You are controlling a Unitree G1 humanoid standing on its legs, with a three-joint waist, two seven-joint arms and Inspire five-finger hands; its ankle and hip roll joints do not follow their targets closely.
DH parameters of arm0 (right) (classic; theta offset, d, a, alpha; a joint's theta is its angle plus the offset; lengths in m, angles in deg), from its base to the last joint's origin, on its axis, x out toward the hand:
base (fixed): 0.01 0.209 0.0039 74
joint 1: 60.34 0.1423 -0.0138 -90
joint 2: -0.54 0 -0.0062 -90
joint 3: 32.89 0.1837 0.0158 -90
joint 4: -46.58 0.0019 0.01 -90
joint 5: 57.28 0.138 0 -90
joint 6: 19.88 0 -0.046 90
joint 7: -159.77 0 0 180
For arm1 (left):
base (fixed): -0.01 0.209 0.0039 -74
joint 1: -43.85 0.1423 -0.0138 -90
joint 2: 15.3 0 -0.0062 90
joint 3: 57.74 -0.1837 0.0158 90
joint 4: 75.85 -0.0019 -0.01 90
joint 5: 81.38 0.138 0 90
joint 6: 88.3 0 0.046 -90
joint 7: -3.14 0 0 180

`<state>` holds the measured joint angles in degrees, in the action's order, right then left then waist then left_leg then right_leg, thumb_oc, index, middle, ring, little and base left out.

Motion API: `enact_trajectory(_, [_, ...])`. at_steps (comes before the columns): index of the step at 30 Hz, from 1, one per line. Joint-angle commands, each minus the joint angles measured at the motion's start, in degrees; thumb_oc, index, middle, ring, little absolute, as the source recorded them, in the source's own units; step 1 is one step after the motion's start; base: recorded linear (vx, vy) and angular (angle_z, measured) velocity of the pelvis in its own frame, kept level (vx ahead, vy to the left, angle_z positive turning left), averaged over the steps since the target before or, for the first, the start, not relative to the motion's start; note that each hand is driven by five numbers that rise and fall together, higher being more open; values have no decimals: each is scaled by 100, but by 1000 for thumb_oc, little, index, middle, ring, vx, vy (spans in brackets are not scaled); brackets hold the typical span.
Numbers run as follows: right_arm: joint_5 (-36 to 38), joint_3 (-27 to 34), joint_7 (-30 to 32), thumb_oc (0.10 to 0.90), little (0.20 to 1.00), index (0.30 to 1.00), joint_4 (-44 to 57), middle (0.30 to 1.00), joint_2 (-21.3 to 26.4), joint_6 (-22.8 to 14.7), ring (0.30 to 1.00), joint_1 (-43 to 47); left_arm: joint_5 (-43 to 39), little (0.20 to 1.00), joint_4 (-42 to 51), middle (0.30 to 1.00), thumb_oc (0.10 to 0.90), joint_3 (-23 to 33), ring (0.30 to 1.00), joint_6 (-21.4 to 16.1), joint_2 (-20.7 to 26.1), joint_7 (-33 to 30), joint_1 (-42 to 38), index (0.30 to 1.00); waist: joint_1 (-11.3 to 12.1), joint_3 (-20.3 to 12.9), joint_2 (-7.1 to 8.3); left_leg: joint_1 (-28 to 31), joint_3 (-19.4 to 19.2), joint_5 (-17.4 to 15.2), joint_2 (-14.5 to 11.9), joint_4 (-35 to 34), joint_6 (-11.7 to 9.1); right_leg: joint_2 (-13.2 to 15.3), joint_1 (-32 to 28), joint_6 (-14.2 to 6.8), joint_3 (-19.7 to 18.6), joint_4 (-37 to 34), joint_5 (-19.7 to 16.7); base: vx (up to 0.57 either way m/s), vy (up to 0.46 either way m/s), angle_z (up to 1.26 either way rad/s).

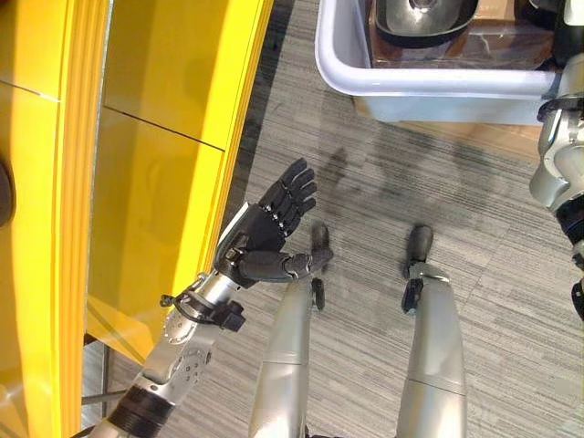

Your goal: Move parts from the plastic box to the shelf.

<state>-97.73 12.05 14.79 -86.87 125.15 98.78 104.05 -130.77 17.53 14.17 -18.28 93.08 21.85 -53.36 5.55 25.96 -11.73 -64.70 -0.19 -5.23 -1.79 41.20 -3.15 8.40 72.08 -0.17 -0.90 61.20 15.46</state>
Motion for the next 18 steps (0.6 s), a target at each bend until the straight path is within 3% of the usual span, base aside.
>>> enact_trajectory(1, [229, -490, -363, 900, 1000, 1000, -485, 1000, -115, -401, 1000, -752, -225, 1000, 672, 1000, 900, 342, 1000, -535, 73, 296, -279, 1000, 56, 383, -232, 45, 75, 363, 99, -718, 288, -127, -625, 244, 363, -259, 479, 2, -4, 21])
enact_trajectory(5, [425, -502, -520, 900, 1000, 1000, -505, 1000, -109, -445, 1000, -753, -258, 1000, 691, 1000, 900, 369, 1000, -530, 130, 318, -290, 1000, 74, 383, -227, -75, 123, 298, 137, -571, 314, -113, -530, 264, 336, -126, 528, 1, -2, -2])
enact_trajectory(6, [824, -523, -655, 622, 610, 610, -570, 610, -132, -543, 610, -755, -279, 1000, 676, 1000, 900, 375, 1000, -529, 156, 323, -298, 1000, 97, 383, -226, -134, 142, 277, 151, -514, 324, -104, -487, 265, 335, -66, 547, 0, 0, 0])
enact_trajectory(7, [845, -524, -673, 573, 542, 542, -574, 542, -142, -538, 542, -755, -274, 1000, 679, 1000, 900, 375, 1000, -527, 157, 319, -299, 1000, 99, 383, -226, -142, 143, 275, 151, -508, 326, -104, -480, 265, 334, -60, 548, 0, 0, 0])
enact_trajectory(8, [846, -511, -707, 400, 300, 300, -596, 300, -167, -522, 300, -765, -261, 1000, 685, 1000, 900, 377, 1000, -520, 149, 311, -302, 1000, 102, 383, -229, -155, 145, 275, 155, -503, 327, -107, -464, 267, 333, -45, 552, 0, 0, 0])
enact_trajectory(12, [1161, -474, -844, 400, 300, 300, -722, 300, -242, -643, 300, -775, -269, 1000, 684, 1000, 900, 367, 1000, -514, 172, 323, -337, 1000, 125, 383, -225, -194, 175, 283, 176, -494, 335, -119, -435, 273, 340, -23, 554, 0, 0, 0])
enact_trajectory(18, [1572, -439, -989, 400, 300, 300, -986, 300, -394, -524, 300, -715, -186, 1000, 675, 1000, 900, 319, 1000, -502, 141, 317, -400, 1000, 165, 383, -223, -187, 198, 308, 180, -524, 332, -123, -467, 274, 376, -66, 531, 0, 0, 0])
